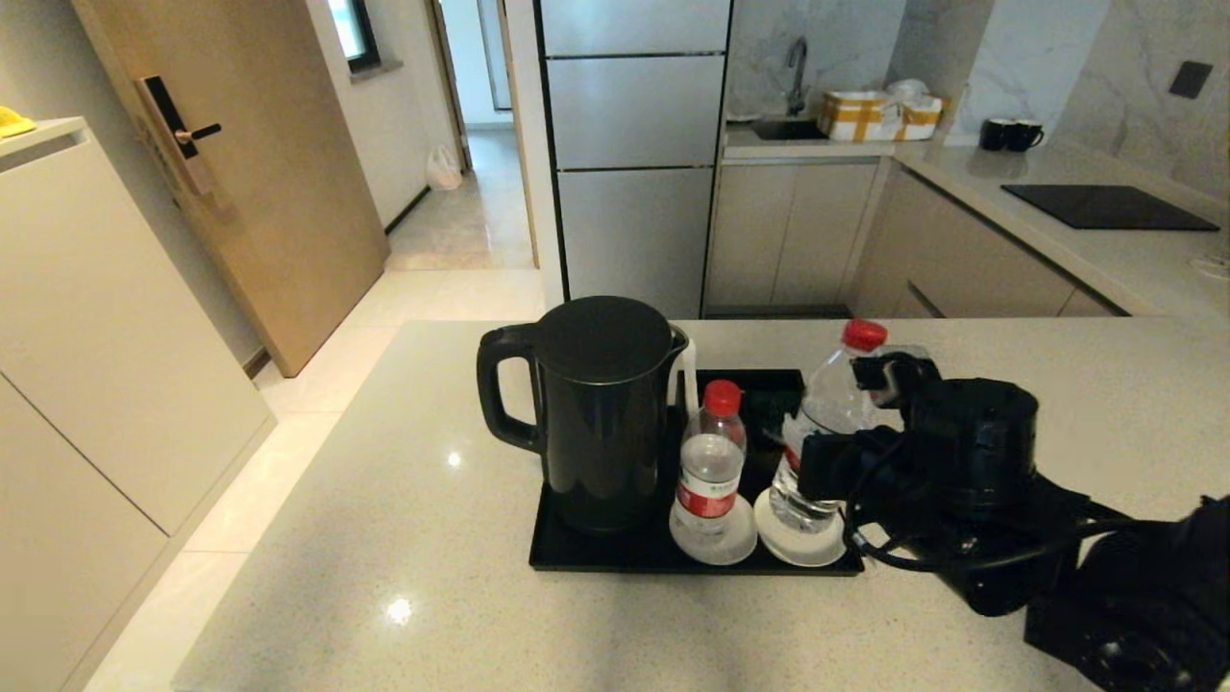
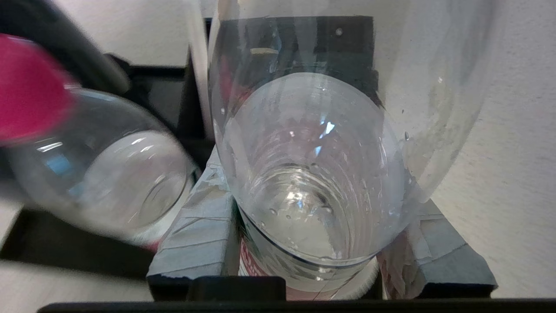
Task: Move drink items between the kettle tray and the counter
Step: Return the bottled water to its original position
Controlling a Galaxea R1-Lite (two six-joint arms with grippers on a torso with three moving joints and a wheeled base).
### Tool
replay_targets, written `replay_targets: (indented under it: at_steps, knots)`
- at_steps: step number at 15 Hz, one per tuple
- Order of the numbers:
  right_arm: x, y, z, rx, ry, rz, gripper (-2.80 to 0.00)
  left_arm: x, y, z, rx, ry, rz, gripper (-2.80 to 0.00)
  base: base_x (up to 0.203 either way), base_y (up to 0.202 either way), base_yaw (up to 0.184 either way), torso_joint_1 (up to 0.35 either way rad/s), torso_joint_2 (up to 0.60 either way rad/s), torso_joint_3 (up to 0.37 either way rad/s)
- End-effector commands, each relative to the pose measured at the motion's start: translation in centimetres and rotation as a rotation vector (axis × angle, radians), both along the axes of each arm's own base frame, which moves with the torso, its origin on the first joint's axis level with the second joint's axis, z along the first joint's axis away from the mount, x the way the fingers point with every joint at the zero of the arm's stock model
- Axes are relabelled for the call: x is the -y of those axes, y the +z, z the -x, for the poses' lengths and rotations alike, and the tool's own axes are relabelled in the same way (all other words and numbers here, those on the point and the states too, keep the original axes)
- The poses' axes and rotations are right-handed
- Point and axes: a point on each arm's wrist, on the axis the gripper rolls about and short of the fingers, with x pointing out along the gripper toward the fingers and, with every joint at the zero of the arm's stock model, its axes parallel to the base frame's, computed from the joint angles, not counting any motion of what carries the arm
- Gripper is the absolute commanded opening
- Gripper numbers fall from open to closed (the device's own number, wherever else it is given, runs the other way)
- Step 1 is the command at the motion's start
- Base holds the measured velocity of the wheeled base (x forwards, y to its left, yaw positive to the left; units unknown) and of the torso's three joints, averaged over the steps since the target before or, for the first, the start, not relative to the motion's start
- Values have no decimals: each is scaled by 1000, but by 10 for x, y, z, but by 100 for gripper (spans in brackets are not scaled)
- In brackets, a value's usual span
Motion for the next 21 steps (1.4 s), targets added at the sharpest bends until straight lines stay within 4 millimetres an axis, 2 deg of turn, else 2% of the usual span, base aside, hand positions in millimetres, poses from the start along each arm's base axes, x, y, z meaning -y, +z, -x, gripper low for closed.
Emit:
replay_targets:
  at_steps: [1,9,12,18,21]
  knots:
    - [-7,-24,-11,3,-40,16,-280,0,0,0,-2,0,0,-280,0,0,0,0,0,0]
    - [-6,-45,-14,24,-66,46,-280,0,0,0,-2,-1,0,-280,0,0,0,0,0,0]
    - [3,-51,-23,48,-98,60,-280,0,0,0,-2,0,0,-280,0,0,0,0,0,0]
    - [4,-55,-22,45,-100,59,-280,0,0,0,-4,0,0,-280,0,0,0,0,0,0]
    - [4,-65,-19,26,-93,67,-280,0,0,0,-2,-1,0,-280,0,0,0,0,0,0]
